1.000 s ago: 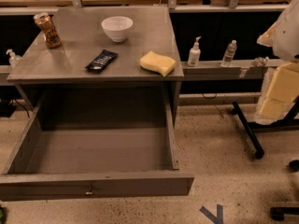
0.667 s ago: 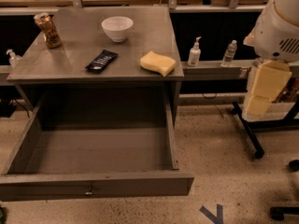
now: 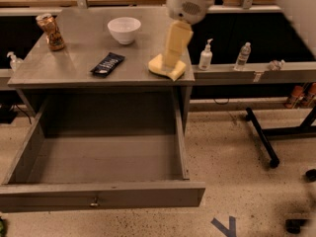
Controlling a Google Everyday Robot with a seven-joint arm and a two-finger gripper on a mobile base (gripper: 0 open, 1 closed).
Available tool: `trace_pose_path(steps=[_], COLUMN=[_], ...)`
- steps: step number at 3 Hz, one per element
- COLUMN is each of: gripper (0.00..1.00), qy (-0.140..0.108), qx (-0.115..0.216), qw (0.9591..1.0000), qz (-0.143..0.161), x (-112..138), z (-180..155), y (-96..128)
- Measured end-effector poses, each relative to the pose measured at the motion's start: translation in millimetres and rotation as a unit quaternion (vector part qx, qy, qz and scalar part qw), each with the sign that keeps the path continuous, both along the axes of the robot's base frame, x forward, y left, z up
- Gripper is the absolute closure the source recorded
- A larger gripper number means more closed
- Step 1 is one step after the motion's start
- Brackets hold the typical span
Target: Place rxbar blueberry into top drawer
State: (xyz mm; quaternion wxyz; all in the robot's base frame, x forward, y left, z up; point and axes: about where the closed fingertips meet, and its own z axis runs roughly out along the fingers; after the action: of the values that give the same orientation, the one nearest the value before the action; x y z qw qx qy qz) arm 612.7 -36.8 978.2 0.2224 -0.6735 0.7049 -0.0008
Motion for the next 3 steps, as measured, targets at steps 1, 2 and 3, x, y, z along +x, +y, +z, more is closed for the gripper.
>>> trace_pose_path(steps=[1, 2, 3], gripper=[0.0, 0.0, 0.0], qy=[-0.009, -0.008, -0.016], qx=[0.072, 0.071, 0.132], qw=[0.9972, 0.9973, 0.9911], qz=[-0.02, -0.019, 0.011], x=[66, 65, 90], z=[6, 5, -5], y=[65, 65, 101])
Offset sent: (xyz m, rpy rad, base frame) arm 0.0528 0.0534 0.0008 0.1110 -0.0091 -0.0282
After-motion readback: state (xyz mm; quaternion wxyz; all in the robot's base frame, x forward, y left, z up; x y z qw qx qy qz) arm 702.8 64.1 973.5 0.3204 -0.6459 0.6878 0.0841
